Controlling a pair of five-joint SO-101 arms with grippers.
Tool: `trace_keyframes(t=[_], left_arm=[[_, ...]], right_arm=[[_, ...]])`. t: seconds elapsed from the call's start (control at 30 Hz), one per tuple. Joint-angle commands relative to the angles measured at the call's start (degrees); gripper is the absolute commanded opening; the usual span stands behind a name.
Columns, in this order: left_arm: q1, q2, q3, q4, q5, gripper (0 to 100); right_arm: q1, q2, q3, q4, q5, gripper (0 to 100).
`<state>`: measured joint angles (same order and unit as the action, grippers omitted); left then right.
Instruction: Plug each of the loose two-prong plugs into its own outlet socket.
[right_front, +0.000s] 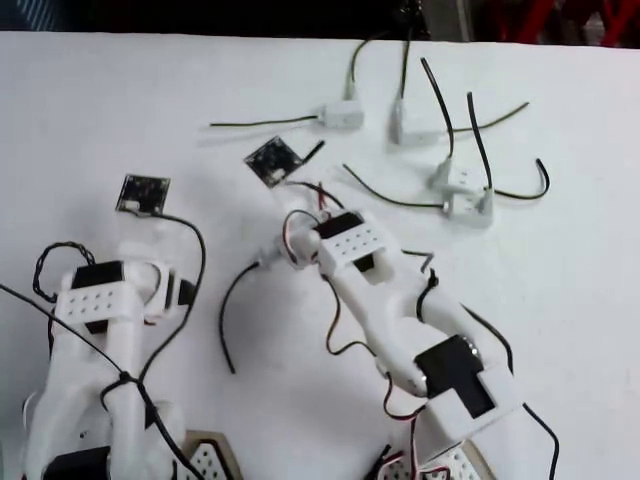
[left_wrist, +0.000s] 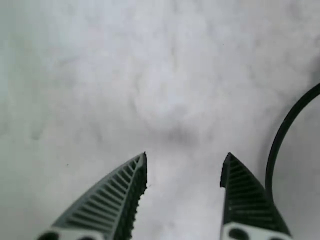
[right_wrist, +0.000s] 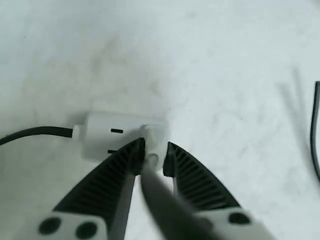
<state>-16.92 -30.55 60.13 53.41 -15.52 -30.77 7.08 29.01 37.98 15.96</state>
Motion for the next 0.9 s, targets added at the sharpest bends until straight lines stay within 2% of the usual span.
trace_keyframes(t=[0.0, 0.17, 0.43, 0.6, 0.67, 0.8, 0.87], left_arm=[[-0.57, -1.80, 0.00, -0.79, -0.62, 24], [-0.57, -1.80, 0.00, -0.79, -0.70, 24], [-0.57, -1.80, 0.00, -0.97, -0.53, 24], [-0.57, -1.80, 0.09, -1.05, -0.53, 24], [-0.57, -1.71, 0.09, -1.05, -0.53, 24], [-0.57, -1.71, 0.09, -1.05, -0.53, 24], [-0.57, -1.71, 0.09, -1.05, -0.53, 24]], right_arm=[[-1.27, 1.36, -2.11, 3.30, 0.97, 1.7], [3.65, -1.45, -7.21, 5.05, 0.97, 1.7], [19.38, -3.21, -18.73, 4.53, 0.62, 2.1], [26.07, 1.27, -24.18, 0.66, 0.97, 2.4], [27.21, 4.88, -27.16, 0.66, 0.97, 6.6], [28.44, 10.15, -34.11, 4.35, 0.97, 21.9], [28.44, 10.07, -37.63, 10.15, 0.97, 21.9]])
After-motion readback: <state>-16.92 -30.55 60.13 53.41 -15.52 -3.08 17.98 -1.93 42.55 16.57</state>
